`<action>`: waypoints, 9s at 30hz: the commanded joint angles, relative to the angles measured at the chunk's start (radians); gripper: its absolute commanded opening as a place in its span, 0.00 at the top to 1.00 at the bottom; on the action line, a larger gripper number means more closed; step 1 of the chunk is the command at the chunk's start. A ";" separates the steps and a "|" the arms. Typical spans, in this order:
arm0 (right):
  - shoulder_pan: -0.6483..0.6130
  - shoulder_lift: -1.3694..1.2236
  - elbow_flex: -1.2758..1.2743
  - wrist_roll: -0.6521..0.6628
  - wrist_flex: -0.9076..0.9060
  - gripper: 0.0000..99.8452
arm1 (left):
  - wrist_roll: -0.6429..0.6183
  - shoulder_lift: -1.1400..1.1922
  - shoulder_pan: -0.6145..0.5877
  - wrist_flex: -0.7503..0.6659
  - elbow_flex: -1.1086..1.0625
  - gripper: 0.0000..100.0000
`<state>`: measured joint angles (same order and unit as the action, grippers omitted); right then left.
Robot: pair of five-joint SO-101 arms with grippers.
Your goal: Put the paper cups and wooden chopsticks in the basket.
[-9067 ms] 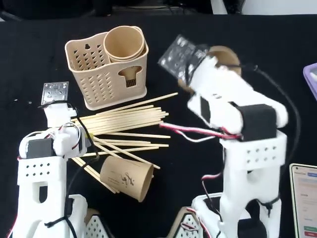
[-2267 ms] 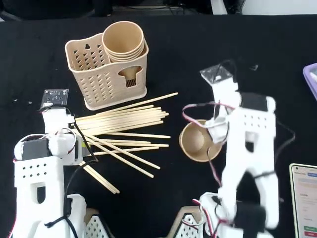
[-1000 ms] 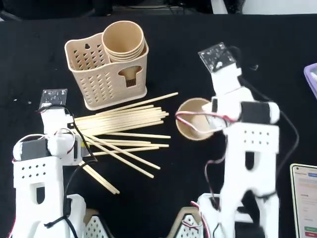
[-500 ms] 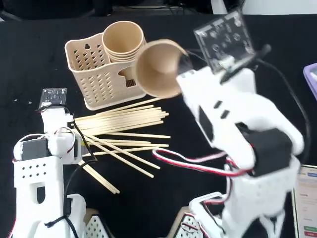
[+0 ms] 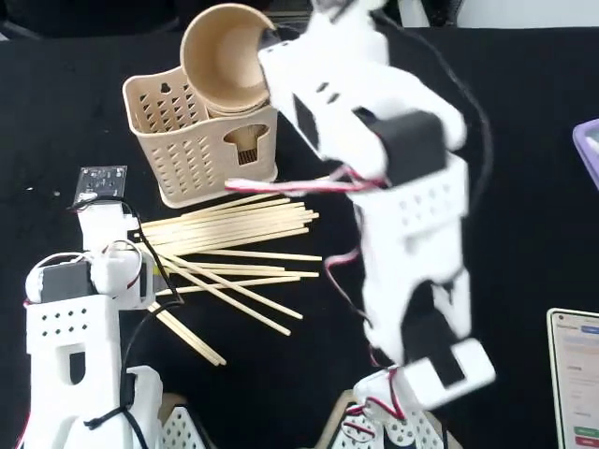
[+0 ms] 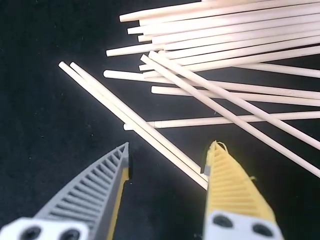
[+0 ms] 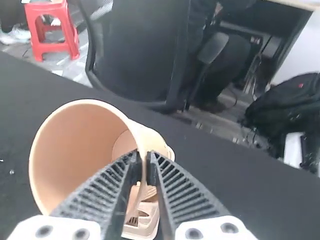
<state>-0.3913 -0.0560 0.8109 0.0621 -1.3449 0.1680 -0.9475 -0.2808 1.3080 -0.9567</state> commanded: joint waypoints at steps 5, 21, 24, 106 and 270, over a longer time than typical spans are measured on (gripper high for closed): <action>-0.011 -0.130 0.085 -0.020 0.021 0.99 | -0.005 -0.015 -0.005 -0.011 0.050 0.75; -0.011 -0.073 0.260 -0.009 -0.176 0.79 | -0.005 -0.015 -0.004 -0.011 0.050 0.75; -0.009 -0.058 0.289 0.000 -0.213 0.82 | -0.005 -0.015 -0.004 -0.011 0.050 0.75; 0.028 0.737 -0.917 0.226 -0.031 0.83 | -0.399 0.743 0.030 -0.224 0.004 0.81; -0.081 1.125 -1.997 0.157 0.496 0.83 | -0.730 1.204 -0.426 -0.261 0.889 0.81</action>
<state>-0.4649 1.0441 -1.1930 0.2140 -0.8707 -0.5593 0.2171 -0.6981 1.1024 -0.1112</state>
